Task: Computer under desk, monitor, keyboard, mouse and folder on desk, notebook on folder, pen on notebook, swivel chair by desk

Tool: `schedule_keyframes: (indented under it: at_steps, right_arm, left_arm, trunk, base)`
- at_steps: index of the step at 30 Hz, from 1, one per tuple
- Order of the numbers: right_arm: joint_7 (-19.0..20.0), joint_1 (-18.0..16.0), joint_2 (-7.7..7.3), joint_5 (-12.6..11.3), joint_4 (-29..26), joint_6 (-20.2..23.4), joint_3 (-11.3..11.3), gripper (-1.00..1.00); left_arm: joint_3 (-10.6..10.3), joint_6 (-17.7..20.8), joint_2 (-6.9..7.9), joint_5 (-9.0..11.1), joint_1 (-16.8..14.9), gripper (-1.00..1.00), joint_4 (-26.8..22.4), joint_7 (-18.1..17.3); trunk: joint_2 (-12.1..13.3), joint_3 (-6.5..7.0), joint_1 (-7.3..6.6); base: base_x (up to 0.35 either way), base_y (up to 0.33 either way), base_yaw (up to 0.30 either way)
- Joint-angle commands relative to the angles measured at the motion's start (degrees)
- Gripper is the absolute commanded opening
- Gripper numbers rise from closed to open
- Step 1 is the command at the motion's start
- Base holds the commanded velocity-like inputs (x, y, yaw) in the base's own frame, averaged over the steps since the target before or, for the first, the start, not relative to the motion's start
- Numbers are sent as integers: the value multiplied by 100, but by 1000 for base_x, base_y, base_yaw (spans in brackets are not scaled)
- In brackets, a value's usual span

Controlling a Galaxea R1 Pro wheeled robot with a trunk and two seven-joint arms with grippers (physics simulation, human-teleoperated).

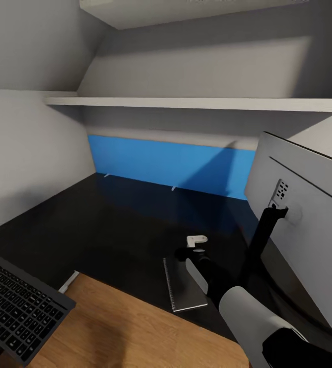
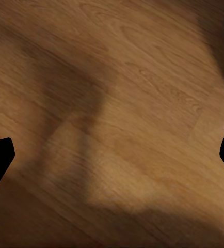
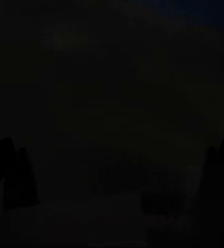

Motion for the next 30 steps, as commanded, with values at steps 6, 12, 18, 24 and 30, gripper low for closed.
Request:
schedule_keyframes:
  at_steps: [6,12,18,24,30]
  right_arm:
    - [-41,-1,-5,-108,350,39,37,100]
    - [-42,-1,-5,-114,371,33,37,100]
    - [-42,-1,-6,-116,376,32,37,100]
    - [-42,-1,-11,-117,383,31,37,100]
    - [-41,-1,-10,-117,386,31,37,100]
  left_arm:
    - [-48,-23,2,19,-5,100,1,43]
    - [-48,-23,2,19,-5,100,1,43]
    - [-48,-23,2,19,-5,100,0,43]
    - [-48,-23,3,19,-5,100,1,43]
    - [-48,-23,1,19,-5,100,1,44]
  trunk:
    - [-3,-6,0]
    - [-3,-6,0]
    - [-3,-6,0]
    - [-3,-6,0]
    - [-3,-6,0]
  base:
    - [-18,0,0]
    - [-5,0,0]
    - [-1,0,0]
    - [-28,0,0]
    - [-191,0,0]
